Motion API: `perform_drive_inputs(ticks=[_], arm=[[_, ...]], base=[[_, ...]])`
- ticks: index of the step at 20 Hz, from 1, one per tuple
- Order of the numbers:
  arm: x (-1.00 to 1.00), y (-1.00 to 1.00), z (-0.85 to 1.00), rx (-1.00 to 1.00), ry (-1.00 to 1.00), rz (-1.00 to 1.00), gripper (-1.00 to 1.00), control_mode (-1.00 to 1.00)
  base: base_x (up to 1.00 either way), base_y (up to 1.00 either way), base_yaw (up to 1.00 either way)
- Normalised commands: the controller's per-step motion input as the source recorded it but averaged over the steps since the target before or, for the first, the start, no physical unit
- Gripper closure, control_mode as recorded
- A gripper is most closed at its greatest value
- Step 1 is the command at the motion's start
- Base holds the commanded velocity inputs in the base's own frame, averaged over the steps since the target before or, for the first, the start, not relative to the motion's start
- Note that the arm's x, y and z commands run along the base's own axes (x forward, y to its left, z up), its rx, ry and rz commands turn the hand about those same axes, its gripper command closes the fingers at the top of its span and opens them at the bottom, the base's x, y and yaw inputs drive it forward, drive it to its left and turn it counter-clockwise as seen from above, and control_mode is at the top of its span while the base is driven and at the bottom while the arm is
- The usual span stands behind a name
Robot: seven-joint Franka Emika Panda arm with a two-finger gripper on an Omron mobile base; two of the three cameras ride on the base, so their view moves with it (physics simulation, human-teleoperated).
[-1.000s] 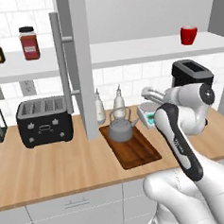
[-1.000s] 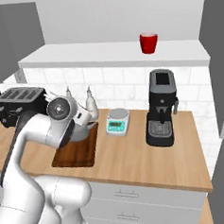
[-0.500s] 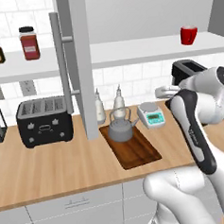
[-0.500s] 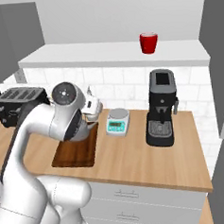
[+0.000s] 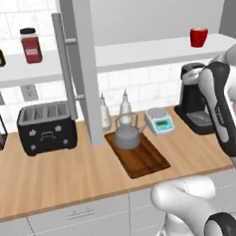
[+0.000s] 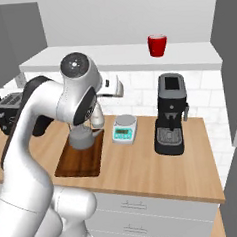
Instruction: Pick the kettle from the counter and place it on the tray. Then pick the mug from the cabinet and place it on the tray. Then close the cabinet doors.
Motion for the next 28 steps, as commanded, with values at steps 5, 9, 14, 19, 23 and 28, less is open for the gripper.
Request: perform_drive_inputs(ticks=[5,9,14,19,23,28], arm=[[-0.01,-0.53,0.54,-0.13,0.00,0.00,-1.00,-1.00],[0.23,-0.43,0.41,-0.04,-0.05,-0.04,-1.00,-1.00],[0.57,-0.24,0.21,0.00,0.00,-0.22,-1.00,-1.00],[0.64,-0.11,0.27,0.04,0.00,-0.19,-1.00,-1.00],[0.59,-0.28,0.15,0.01,-0.07,-0.12,-1.00,-1.00],[0.52,-0.41,0.01,0.00,-0.12,-0.11,-1.00,-1.00]], base=[[0.00,0.00,0.00],[0.00,0.00,0.00],[0.00,0.00,0.00],[0.00,0.00,0.00],[0.00,0.00,0.00],[0.00,0.00,0.00]])
